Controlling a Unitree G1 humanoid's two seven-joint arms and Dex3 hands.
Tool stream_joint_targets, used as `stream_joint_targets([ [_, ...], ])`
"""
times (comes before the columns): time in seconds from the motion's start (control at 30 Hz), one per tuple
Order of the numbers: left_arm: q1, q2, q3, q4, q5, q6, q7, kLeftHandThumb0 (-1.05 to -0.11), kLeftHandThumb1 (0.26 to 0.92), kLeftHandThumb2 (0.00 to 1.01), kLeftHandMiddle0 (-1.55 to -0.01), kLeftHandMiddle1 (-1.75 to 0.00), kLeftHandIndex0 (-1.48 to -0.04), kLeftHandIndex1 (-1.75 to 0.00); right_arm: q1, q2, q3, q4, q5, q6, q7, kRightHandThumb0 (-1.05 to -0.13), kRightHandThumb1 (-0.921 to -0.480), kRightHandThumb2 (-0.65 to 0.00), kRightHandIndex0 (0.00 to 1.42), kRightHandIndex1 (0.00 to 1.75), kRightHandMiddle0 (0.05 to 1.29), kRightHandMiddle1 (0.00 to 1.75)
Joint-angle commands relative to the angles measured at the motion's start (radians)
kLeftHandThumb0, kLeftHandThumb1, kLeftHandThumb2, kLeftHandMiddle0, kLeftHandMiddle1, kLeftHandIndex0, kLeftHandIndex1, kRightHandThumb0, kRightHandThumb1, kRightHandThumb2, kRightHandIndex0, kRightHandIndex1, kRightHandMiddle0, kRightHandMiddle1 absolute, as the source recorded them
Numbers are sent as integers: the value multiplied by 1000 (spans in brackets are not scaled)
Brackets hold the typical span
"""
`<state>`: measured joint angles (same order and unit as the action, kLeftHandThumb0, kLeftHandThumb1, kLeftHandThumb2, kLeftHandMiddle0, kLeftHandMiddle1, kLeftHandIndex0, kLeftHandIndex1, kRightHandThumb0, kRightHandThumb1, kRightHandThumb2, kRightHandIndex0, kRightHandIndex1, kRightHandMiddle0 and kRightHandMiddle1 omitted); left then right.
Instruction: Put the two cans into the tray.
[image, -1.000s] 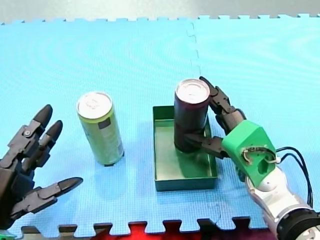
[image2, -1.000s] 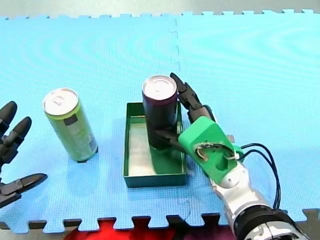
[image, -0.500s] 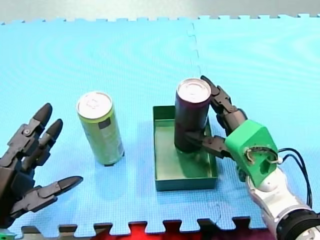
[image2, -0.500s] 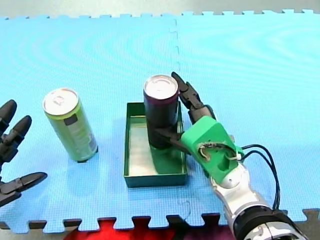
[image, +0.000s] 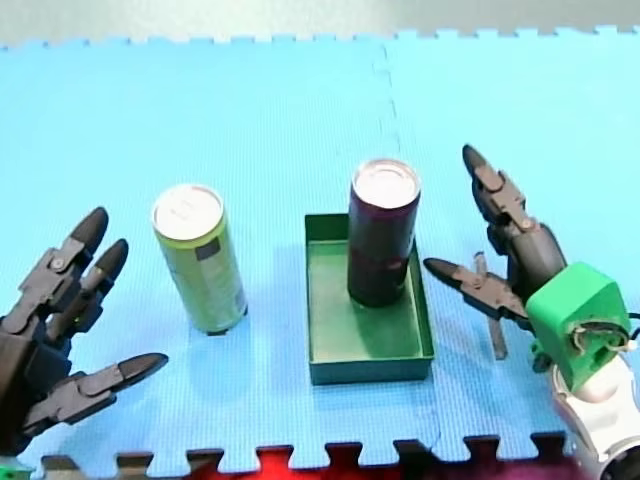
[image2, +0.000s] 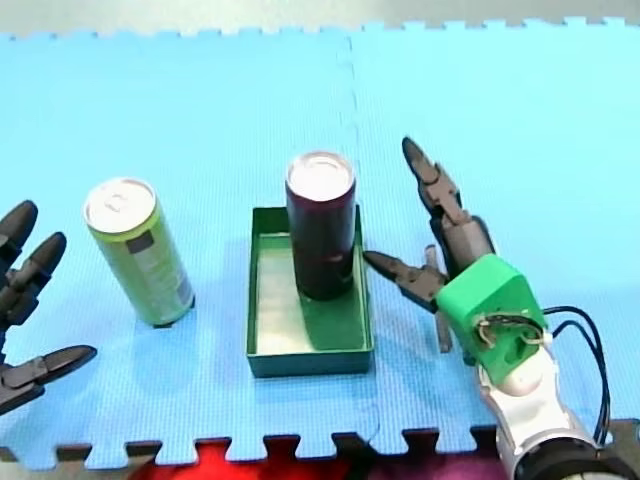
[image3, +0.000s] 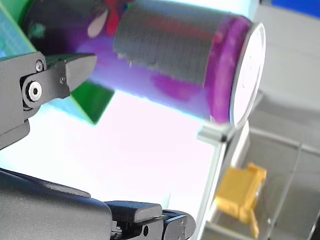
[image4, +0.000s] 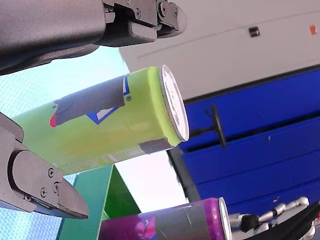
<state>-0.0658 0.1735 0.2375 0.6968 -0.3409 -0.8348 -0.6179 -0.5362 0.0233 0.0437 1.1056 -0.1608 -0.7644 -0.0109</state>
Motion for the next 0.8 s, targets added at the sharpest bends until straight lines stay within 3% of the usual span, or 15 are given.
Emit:
stream_joint_targets([
  [0.0, -6, 5, 5, 8, 1, -7, 2, -1048, 714, 2, -190, 0, -149, 0, 8, -7, -3, -17, 12, 15, 9, -1048, -920, -33, 64, 7, 119, 0],
  [0.2, -3, 2, 3, 4, 6, -12, 8, -1048, 715, 2, -191, 0, -149, 0, 37, -13, -5, -68, 37, 46, 49, -1048, -921, -42, 80, 14, 117, 0],
  [0.4, 1, 1, 0, -1, 11, -13, 15, -1048, 716, 2, -193, -1, -150, -1, 78, -46, -9, -130, 64, 76, 114, -1048, -921, -54, 93, 19, 115, 0],
  [0.5, 0, 1, -1, 1, 13, -16, 17, -1048, 717, 2, -194, -2, -150, -1, 90, -59, -19, -148, 80, 83, 128, -1048, -921, -62, 98, 20, 115, 0],
  [0.6, -1, 0, -1, 5, 15, -18, 18, -1048, 717, 2, -193, -1, -151, -1, 94, -57, -51, -157, 115, 62, 117, -1048, -921, -66, 107, 23, 119, 2],
  [0.67, -1, -1, -2, 5, 17, -18, 19, -1048, 717, 2, -193, -1, -150, -1, 98, -45, -79, -164, 146, 20, 100, -1048, -899, -51, 161, 48, 135, 9],
  [0.7, -1, -2, -3, 5, 18, -17, 21, -1048, 717, 1, -192, -1, -150, -1, 97, -40, -89, -164, 148, 1, 75, -1048, -885, -40, 194, 61, 170, 25],
  [0.73, 0, -2, -3, 4, 19, -17, 22, -1048, 717, 1, -192, -1, -150, -1, 96, -35, -94, -164, 139, -9, 38, -993, -775, -19, 399, 75, 420, 47],
  [0.77, -1, -2, -4, 4, 20, -16, 24, -1048, 718, 1, -192, -1, -150, -1, 94, -31, -98, -166, 126, -7, 0, -891, -731, -11, 520, 66, 552, 41],
])
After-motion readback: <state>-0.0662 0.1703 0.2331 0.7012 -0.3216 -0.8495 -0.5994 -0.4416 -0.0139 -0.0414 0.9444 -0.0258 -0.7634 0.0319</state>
